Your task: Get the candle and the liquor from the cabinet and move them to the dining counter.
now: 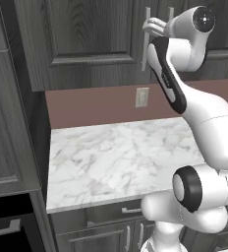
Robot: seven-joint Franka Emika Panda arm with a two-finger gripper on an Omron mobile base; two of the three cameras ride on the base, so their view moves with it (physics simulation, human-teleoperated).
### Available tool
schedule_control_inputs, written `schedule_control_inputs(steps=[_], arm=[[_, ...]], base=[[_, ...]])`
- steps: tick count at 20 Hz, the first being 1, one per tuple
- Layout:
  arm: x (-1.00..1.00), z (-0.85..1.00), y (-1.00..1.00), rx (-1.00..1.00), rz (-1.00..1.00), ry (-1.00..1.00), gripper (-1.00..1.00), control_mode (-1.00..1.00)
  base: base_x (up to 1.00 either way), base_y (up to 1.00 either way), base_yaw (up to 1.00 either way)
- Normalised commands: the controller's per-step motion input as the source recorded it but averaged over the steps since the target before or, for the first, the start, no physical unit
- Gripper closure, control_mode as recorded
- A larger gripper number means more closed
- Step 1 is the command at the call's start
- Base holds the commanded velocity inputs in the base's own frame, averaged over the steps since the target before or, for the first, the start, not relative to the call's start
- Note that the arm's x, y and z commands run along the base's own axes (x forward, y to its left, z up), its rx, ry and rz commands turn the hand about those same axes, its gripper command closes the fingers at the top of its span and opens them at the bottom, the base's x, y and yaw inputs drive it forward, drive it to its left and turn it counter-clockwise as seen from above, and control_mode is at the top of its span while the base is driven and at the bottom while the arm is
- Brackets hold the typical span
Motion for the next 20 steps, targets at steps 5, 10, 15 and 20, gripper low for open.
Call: schedule_control_inputs(steps=[5,10,15,20], arm=[[-0.11,0.08,0.41,0.08,0.01,0.00,1.00,-1.00],[-0.41,0.01,0.35,0.10,0.08,0.00,1.00,-1.00],[-0.54,0.00,0.36,0.08,0.07,0.00,1.00,-1.00],[-0.62,0.00,0.27,0.07,0.09,0.00,1.00,-1.00]], base=[[0.00,0.00,0.00],[0.00,0.00,0.00],[0.00,0.00,0.00],[0.00,0.00,0.00]])
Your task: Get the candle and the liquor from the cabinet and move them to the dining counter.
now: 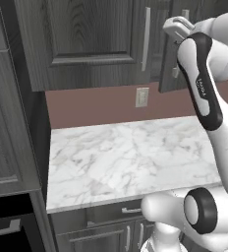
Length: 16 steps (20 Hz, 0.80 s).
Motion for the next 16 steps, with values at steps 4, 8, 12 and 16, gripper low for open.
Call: schedule_control_inputs(steps=[4,8,12,16], arm=[[-0.68,0.00,0.13,0.07,0.13,0.00,1.00,-1.00],[-0.73,0.00,0.01,0.08,0.15,0.00,1.00,-1.00],[-0.74,0.01,0.00,0.06,0.13,0.00,1.00,-1.00],[-0.69,0.04,-0.01,0.07,0.10,0.01,1.00,-1.00]], base=[[0.00,0.00,0.00],[0.00,0.00,0.00],[0.00,0.00,0.00],[0.00,0.00,0.00]])
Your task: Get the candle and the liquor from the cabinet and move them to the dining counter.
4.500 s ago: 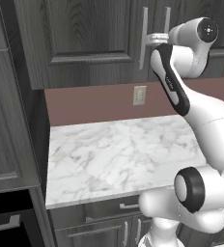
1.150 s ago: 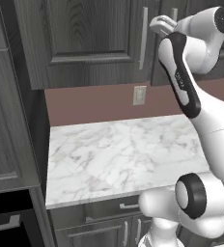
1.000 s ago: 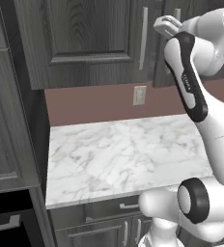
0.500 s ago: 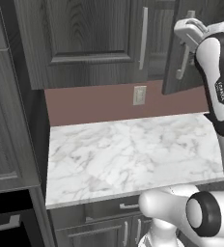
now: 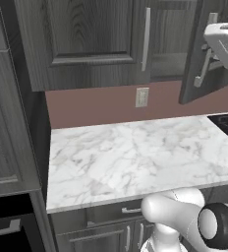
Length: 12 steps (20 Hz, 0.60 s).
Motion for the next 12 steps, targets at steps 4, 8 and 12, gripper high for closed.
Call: schedule_control_inputs(steps=[4,8,12], arm=[[-0.74,0.06,-0.08,0.05,0.07,0.02,1.00,-1.00],[-0.79,0.05,-0.20,0.05,0.05,0.00,1.00,-1.00],[-0.78,0.03,-0.30,0.00,0.06,0.00,1.00,-1.00]], base=[[0.00,0.00,0.00],[0.00,0.00,0.00],[0.00,0.00,0.00]])
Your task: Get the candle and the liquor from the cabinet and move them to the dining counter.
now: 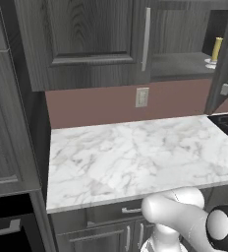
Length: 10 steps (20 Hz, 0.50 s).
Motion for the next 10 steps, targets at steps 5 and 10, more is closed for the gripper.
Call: schedule_control_inputs(steps=[5,10], arm=[[-0.66,-0.01,-0.11,0.00,0.02,0.00,1.00,-1.00],[-0.19,-0.29,0.55,-0.05,0.00,0.00,-1.00,-1.00]], base=[[0.00,0.00,0.00],[0.00,0.00,0.00]])
